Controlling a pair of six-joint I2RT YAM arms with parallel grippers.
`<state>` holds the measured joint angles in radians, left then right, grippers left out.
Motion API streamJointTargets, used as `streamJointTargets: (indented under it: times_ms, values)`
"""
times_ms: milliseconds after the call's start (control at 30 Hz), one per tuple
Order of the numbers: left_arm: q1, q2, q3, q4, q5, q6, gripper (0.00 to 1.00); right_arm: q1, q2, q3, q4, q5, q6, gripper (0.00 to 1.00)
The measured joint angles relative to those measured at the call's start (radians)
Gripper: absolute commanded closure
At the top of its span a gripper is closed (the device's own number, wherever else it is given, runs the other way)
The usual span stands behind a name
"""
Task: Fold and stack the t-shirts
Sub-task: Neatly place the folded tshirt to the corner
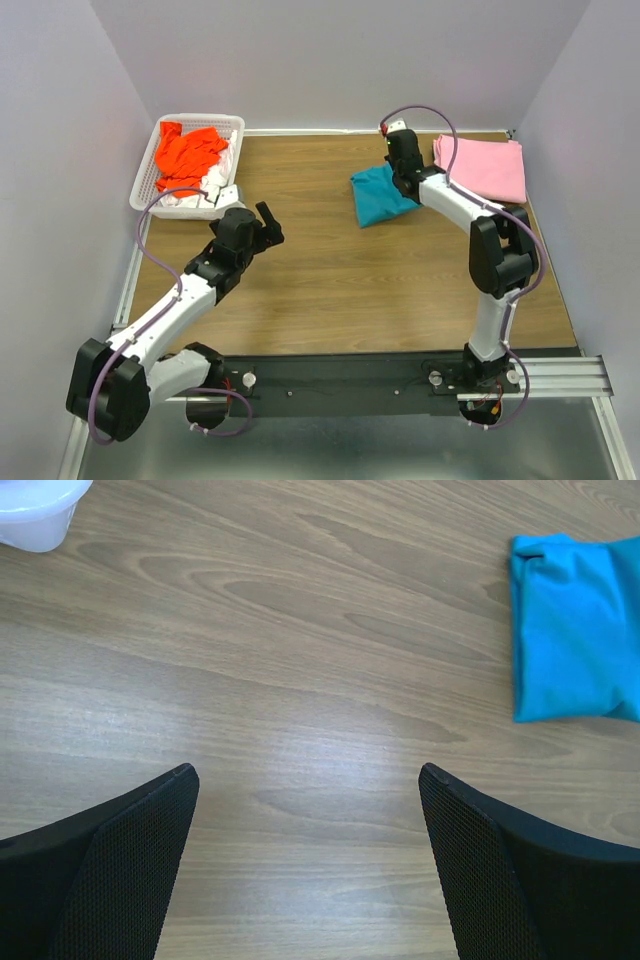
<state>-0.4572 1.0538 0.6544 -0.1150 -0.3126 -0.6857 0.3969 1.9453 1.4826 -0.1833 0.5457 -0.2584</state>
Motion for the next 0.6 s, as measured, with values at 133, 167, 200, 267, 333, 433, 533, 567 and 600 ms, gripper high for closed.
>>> streamJointTargets:
  times_ms: [133, 167, 200, 267, 333, 433, 533, 567, 600]
  values:
    - [0.0, 0.023, 0.013, 0.0, -0.012, 0.0, 0.02, -0.034, 0.041, 0.062, -0.009, 0.067, -0.092, 0.99]
    - [0.0, 0.032, 0.018, -0.001, -0.014, 0.0, 0.02, -0.042, 0.05, 0.078, -0.01, 0.076, -0.108, 0.99]
    - [0.003, 0.04, 0.023, -0.001, -0.016, 0.0, 0.02, -0.048, 0.057, 0.093, -0.01, 0.09, -0.127, 0.99]
    - [0.005, 0.06, 0.032, -0.001, -0.018, 0.0, 0.02, -0.064, 0.064, 0.122, -0.012, 0.109, -0.164, 0.99]
    - [0.006, 0.083, 0.043, -0.003, -0.021, 0.0, 0.02, -0.075, 0.067, 0.153, -0.012, 0.128, -0.196, 0.99]
    - [0.006, 0.108, 0.055, -0.01, -0.026, 0.0, 0.02, -0.087, 0.073, 0.2, -0.012, 0.151, -0.226, 0.99]
    - [0.006, 0.12, 0.064, -0.016, -0.029, 0.0, 0.02, -0.098, 0.076, 0.238, -0.01, 0.181, -0.242, 0.99]
    - [0.006, 0.124, 0.068, -0.019, -0.03, -0.001, 0.02, -0.102, 0.077, 0.25, -0.01, 0.195, -0.248, 0.99]
    - [0.007, 0.126, 0.072, -0.022, -0.031, 0.0, 0.02, -0.104, 0.078, 0.26, -0.01, 0.208, -0.253, 0.99]
